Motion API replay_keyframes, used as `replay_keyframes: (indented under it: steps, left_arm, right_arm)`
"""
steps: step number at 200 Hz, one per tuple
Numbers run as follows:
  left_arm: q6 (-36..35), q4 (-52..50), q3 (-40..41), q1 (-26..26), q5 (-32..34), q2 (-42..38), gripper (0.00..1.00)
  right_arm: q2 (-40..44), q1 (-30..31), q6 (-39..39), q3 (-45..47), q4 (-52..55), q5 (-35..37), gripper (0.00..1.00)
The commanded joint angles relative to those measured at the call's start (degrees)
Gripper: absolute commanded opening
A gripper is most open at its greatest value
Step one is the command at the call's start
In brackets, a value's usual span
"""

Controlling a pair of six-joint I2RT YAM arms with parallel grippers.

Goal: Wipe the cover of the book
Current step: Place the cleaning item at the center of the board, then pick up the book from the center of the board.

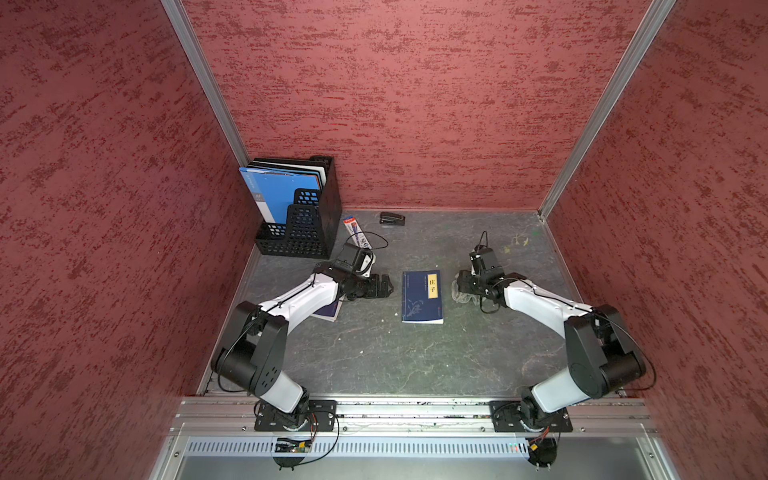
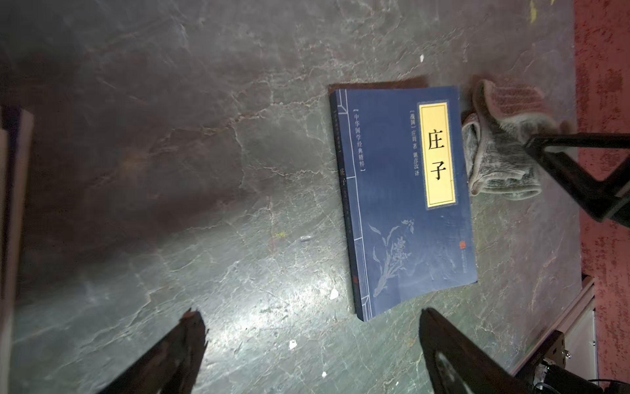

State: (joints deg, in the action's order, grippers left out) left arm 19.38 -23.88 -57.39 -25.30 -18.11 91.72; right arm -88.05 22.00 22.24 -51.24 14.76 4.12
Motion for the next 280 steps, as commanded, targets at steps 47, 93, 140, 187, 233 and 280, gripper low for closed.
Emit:
replay_keyframes:
  steps: [47,93,140,187,233,280]
  left_arm:
    - [3.6,3.3,-6.4,-4.5,-0.8,9.2,0.95]
    - [5.4,4.3,-7.6,-5.2,-2.6,12.7,0.88]
    - [6.4,4.6,-8.4,-6.1,-4.2,14.7,0.8]
    - [7.5,5.1,-9.0,-6.4,-6.6,16.7,0.73]
    - [8.6,6.4,-9.6,-6.8,-10.2,18.6,0.63]
    - [11.2,10.3,-9.9,-6.7,-14.3,20.7,0.58]
  right_arm:
    - [-1.5,5.3,3.1,2.3,-3.8,-2.3,0.6]
    - [-2.1,7.3,3.2,3.6,-4.9,-6.3,0.56]
    - [-4.4,8.1,4.7,6.8,-8.7,-8.0,0.46]
    - [-6.2,8.3,5.1,7.7,-9.6,-8.1,0.34]
    - [-6.7,8.4,6.1,9.4,-10.8,-8.9,0.27]
    - [-6.9,8.8,6.5,11.3,-11.8,-9.6,0.25]
